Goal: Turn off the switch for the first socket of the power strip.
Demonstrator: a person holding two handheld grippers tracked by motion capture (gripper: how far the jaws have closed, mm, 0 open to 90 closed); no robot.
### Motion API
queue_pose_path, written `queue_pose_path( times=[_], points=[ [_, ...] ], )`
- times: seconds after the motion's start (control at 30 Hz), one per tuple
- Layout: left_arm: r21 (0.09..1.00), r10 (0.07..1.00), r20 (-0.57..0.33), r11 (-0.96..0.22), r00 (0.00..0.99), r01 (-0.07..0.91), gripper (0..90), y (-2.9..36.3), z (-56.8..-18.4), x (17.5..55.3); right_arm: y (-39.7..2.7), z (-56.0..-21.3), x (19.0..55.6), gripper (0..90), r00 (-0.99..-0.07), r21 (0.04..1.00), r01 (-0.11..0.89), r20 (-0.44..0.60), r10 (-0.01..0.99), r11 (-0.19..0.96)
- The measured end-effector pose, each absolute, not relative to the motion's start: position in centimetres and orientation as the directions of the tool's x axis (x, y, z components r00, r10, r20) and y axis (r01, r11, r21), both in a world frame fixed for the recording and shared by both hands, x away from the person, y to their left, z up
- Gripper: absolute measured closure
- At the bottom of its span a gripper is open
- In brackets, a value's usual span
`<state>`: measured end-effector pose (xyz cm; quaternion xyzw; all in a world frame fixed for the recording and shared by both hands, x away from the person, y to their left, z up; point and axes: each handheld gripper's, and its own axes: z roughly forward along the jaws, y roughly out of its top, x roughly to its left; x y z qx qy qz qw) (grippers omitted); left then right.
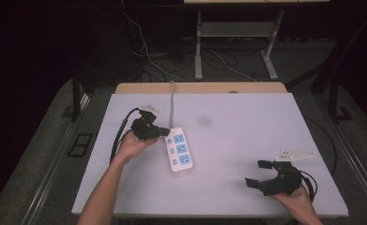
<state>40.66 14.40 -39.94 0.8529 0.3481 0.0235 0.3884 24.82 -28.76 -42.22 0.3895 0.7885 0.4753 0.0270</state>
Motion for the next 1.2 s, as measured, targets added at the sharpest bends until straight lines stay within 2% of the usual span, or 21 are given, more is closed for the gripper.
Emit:
queue_pose_path(
  times=[0.83,1.07,1.17,1.2],
  points=[
    [0.631,0.585,-0.202,-0.536,0.786,0.561,89.1,13.0,-41.4,40.8,-28.7,-42.3,24.8,2.4,-0.698,0.768,0.588,0.325,0.638,0.252],
    [0.630,0.598,-0.190,-0.534,0.778,0.564,89.2,13.0,-41.4,40.8,-28.7,-42.2,24.8,2.4,-0.698,0.769,0.588,0.325,0.638,0.252],
    [0.633,0.620,-0.159,-0.533,0.768,0.561,89.3,13.1,-41.4,40.8,-28.7,-42.2,24.8,2.4,-0.699,0.769,0.587,0.323,0.638,0.253],
    [0.633,0.621,-0.175,-0.523,0.764,0.571,89.3,13.2,-41.5,40.9,-28.7,-42.2,24.7,2.4,-0.699,0.769,0.587,0.322,0.639,0.254]
  ],
)
